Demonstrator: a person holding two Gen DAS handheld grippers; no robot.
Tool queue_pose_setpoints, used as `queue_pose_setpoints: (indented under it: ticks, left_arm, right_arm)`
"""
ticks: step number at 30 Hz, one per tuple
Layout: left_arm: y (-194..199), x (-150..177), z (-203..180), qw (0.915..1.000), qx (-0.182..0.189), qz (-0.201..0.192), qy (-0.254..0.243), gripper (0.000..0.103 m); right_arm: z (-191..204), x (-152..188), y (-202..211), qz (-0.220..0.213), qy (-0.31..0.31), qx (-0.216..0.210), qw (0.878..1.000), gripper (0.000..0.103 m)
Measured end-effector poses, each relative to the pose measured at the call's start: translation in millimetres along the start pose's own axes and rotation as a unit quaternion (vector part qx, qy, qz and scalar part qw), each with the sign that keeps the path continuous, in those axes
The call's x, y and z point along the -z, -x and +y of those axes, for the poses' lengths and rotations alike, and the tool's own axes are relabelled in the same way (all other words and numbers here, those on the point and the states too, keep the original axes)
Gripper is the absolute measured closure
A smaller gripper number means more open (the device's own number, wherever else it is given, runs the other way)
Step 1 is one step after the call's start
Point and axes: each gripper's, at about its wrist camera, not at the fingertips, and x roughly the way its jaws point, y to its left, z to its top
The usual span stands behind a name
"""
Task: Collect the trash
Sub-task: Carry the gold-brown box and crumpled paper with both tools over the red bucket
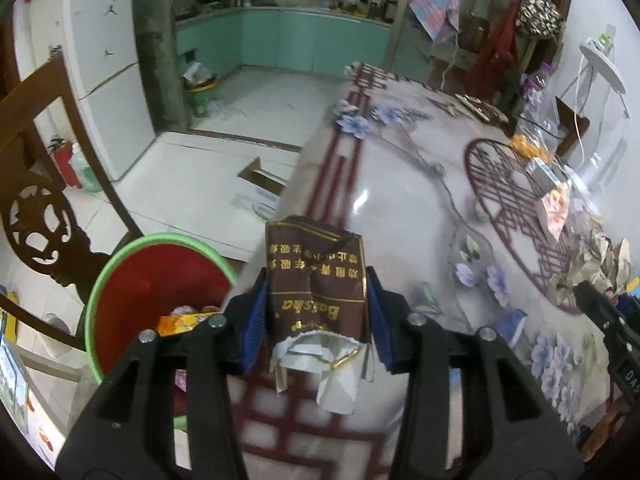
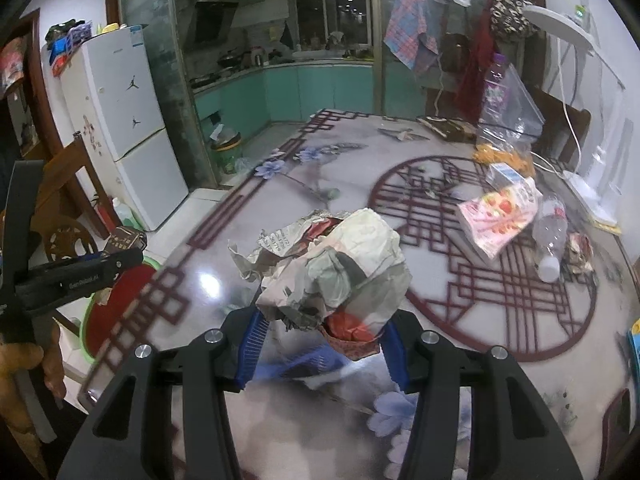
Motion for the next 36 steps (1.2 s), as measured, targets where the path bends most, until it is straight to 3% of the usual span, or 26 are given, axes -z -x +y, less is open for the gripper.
queue_pose_setpoints:
  ticks: [6, 13, 26, 36]
  left_arm:
    - [20, -5, 27, 0.9993, -0.017, -0.027, 0.018, 0.059]
    - [52, -10, 74, 0.9946, -0.064, -0.069, 0.044, 0.059]
    - [58, 0, 153, 0.9825, -0.145, -0.058, 0.102, 0.059]
    - [50, 7, 173, 0.9822, -0.135, -0.038, 0.125, 0.059]
  right_arm:
    - [36, -17, -1, -0.01, 0.028, -0.01, 1.0, 0.053]
    - [87, -31, -11, -0.009, 0.065, -0.041, 0.997, 0.053]
    - [181, -33, -63, 0.046, 0.101, -0.159, 0.981, 0.053]
    - [227, -18, -92, 0.085, 0.131, -0.192, 0.969, 0.053]
